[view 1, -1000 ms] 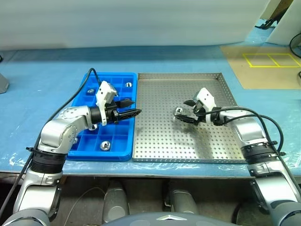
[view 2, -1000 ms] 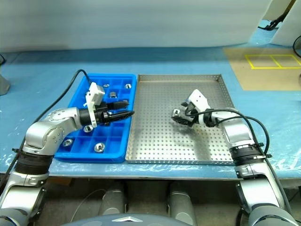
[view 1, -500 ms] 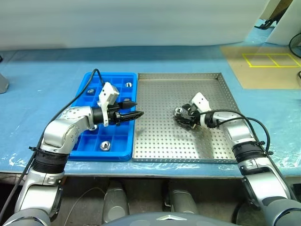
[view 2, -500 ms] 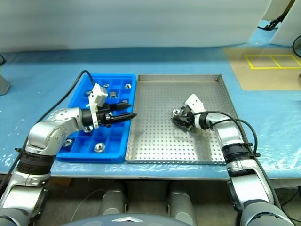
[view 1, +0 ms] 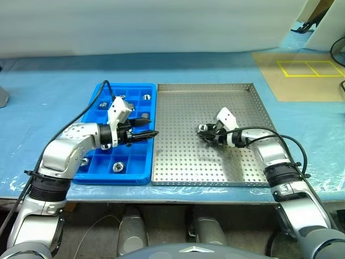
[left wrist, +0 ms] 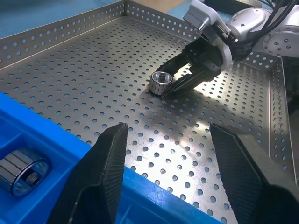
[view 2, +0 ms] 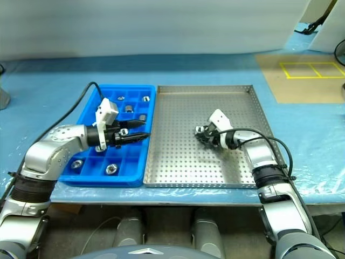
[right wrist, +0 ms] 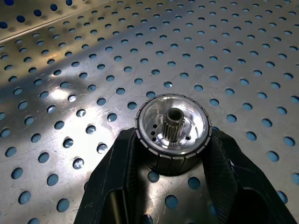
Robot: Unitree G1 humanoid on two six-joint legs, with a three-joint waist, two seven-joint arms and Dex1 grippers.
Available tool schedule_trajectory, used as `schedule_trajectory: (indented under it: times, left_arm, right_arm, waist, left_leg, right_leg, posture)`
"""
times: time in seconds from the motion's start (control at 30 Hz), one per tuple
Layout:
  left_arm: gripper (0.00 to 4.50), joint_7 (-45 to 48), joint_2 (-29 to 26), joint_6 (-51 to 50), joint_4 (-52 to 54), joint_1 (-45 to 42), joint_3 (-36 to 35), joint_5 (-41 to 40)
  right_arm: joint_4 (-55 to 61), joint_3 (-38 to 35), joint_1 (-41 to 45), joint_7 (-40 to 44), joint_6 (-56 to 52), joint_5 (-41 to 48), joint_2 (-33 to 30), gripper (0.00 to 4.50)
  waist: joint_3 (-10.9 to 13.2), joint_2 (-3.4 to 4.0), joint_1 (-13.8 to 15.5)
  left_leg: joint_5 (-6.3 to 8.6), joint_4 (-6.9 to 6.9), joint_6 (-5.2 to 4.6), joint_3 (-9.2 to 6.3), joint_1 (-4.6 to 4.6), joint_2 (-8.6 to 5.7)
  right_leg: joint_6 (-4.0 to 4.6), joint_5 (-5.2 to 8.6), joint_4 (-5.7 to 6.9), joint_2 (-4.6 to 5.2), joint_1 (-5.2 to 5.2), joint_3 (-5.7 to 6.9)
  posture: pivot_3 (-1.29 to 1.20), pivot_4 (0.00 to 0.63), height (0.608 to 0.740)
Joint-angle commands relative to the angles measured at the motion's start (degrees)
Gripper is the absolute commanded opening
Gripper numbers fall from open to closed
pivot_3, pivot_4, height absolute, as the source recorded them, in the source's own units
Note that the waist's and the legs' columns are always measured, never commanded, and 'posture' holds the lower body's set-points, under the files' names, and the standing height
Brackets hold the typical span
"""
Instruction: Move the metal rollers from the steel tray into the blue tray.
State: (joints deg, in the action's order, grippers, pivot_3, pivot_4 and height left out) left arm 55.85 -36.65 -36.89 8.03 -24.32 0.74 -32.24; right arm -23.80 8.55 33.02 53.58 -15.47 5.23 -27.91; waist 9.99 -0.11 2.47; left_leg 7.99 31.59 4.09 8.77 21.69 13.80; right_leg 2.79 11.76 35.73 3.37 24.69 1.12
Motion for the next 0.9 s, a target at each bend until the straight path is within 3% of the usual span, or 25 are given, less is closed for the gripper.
schedule_trajectory:
  times: [0.03, 0.23, 0.33, 0.57, 0.9]
  left_arm:
    - [3.02, 2.37, -5.3, -0.09, 3.17, 1.29, -5.73, -1.76]
    - [3.02, 2.67, -10.27, 2.59, -2.31, 2.12, -9.34, 0.89]
    - [3.02, 1.83, -11.48, 2.43, -0.86, 3.73, -11.3, 0.86]
    - [3.02, -2.14, -10.37, -0.86, 8.53, 11.78, -14.46, -1.76]
    - [3.02, -5.7, -10.61, -2.55, 12.7, 17.17, -18.09, -3.18]
  right_arm:
    - [12.06, 1.97, 2.51, 2.83, -2.69, 2.73, 2.21, 1.59]
    - [16.06, 4.51, 7.19, 3.74, -5.08, 4.19, 8.01, 1.59]
    - [15.63, 5.45, 9.91, 7.56, -9.89, 9.16, 12.7, 1.59]
    - [12.4, 8.73, 10.79, 12.09, -13.01, 10.18, 15.1, 1.59]
    - [9.2, 9.99, 10.63, 13.56, -23.16, 13.1, 18.91, 1.59]
  waist:
    - [0.01, 0.0, -0.27]
    - [0.01, 0.01, 0.27]
    - [0.01, -0.03, 0.87]
    - [0.02, -0.03, 2.48]
    - [0.02, -0.03, 3.62]
  left_leg:
    - [-0.01, -0.04, 0.01, 0.0, 0.01, 0.0]
    - [-0.04, -0.22, 0.06, 0.0, -0.02, 0.0]
    - [-0.03, -0.23, 0.05, -0.01, 0.05, -0.01]
    - [-0.01, -0.32, 0.03, -0.05, 0.17, 0.0]
    - [-0.05, -0.33, 0.1, -0.13, 0.1, 0.02]
  right_leg:
    - [0.0, 0.0, 0.0, -0.02, 0.05, 0.0]
    - [0.01, 0.01, -0.03, -0.03, 0.1, -0.01]
    - [0.01, 0.01, -0.07, 0.01, 0.1, 0.04]
    - [0.02, 0.02, -0.24, 0.04, 0.13, 0.15]
    - [0.01, 0.02, -0.1, 0.03, 0.13, 0.17]
  posture:
    - [-0.06, 0.15, 0.74]
    - [-0.02, 0.15, 0.74]
    - [0.04, 0.15, 0.74]
    - [0.12, 0.15, 0.74]
    - [0.19, 0.15, 0.74]
